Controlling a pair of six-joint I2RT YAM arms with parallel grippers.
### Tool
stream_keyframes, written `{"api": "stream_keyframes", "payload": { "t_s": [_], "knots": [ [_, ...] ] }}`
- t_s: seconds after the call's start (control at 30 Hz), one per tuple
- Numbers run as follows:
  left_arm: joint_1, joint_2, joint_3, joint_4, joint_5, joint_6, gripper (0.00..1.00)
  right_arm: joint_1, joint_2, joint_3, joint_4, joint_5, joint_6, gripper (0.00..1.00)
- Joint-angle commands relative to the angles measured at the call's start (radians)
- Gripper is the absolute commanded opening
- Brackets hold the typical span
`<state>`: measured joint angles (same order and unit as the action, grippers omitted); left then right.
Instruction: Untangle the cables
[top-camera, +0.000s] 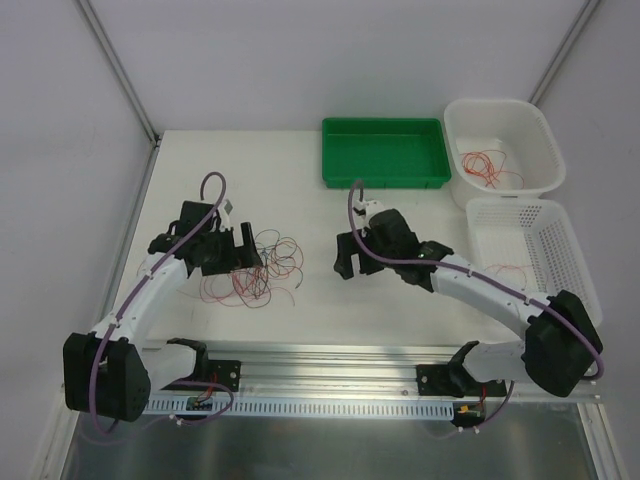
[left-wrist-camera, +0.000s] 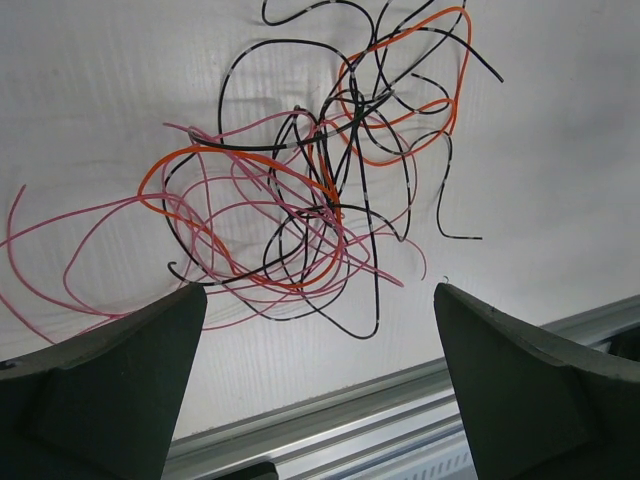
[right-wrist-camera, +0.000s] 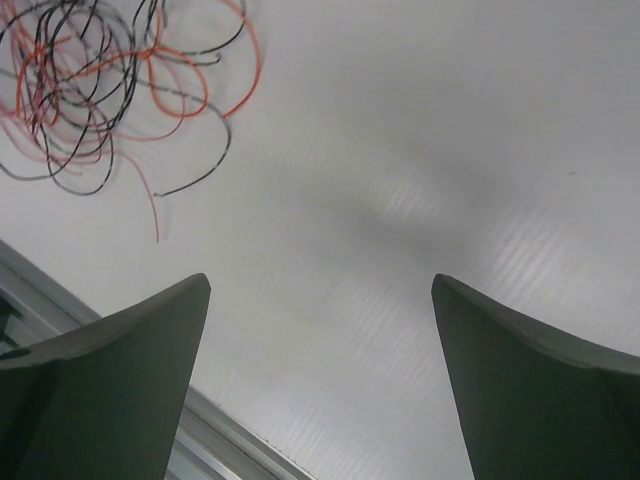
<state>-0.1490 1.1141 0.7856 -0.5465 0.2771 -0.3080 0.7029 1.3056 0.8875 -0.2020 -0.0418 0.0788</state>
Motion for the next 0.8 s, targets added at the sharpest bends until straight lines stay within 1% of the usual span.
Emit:
{"api": "stream_keyframes", "payload": {
  "t_s": [0.0,0.03,0.07,0.1,0.17,0.2,0.27,0.37,0.4,0.43,0.5,0.53,0.6,0.63,0.73,0.77],
  "knots": [
    [-0.029,0.007,-0.003,0.016,-0.041,-0.055,0.99,0.104,-0.022,-0.056,0.189,0.069,0.044,0.98],
    [-0.035,0.007,0.001,0.017,-0.05,-0.065,0.99,0.139,-0.02,-0.068,0.197,0.074,0.048,0.99],
    [-0.05,0.007,0.001,0.019,-0.071,-0.089,0.99,0.154,-0.017,-0.077,0.241,0.077,0.058,0.99],
    [-0.061,0.009,0.001,0.019,-0.113,-0.101,0.99,0.177,-0.016,-0.102,0.256,0.083,0.07,1.0],
    [-0.095,0.018,0.001,0.028,-0.162,-0.137,0.99,0.196,-0.019,-0.125,0.294,0.098,0.078,0.99],
    [-0.13,0.039,0.003,0.031,-0.212,-0.149,0.99,0.204,-0.022,-0.142,0.305,0.1,0.082,1.0],
    [-0.159,0.064,0.007,0.034,-0.243,-0.18,0.99,0.222,-0.028,-0.157,0.32,0.095,0.085,1.0],
    [-0.192,0.099,0.001,0.059,-0.273,-0.22,0.95,0.236,-0.051,-0.185,0.332,0.109,0.09,1.0],
    [-0.199,0.107,-0.002,0.074,-0.301,-0.227,0.92,0.239,-0.058,-0.194,0.34,0.109,0.091,1.0],
    [-0.211,0.112,-0.009,0.082,-0.314,-0.239,0.88,0.242,-0.068,-0.206,0.34,0.108,0.09,0.99],
    [-0.224,0.124,-0.019,0.109,-0.317,-0.253,0.83,0.244,-0.075,-0.219,0.342,0.108,0.095,1.0],
    [-0.242,0.13,-0.028,0.123,-0.317,-0.266,0.77,0.247,-0.077,-0.223,0.345,0.109,0.096,1.0],
    [-0.265,0.148,-0.042,0.154,-0.325,-0.278,0.71,0.25,-0.081,-0.243,0.36,0.115,0.104,1.0],
    [-0.288,0.154,-0.045,0.16,-0.331,-0.287,0.63,0.248,-0.085,-0.249,0.366,0.117,0.108,1.0],
    [-0.314,0.17,-0.062,0.177,-0.349,-0.292,0.46,0.25,-0.091,-0.257,0.378,0.114,0.111,1.0],
    [-0.326,0.17,-0.068,0.18,-0.355,-0.292,0.33,0.25,-0.089,-0.252,0.378,0.111,0.11,1.0]
  ]
}}
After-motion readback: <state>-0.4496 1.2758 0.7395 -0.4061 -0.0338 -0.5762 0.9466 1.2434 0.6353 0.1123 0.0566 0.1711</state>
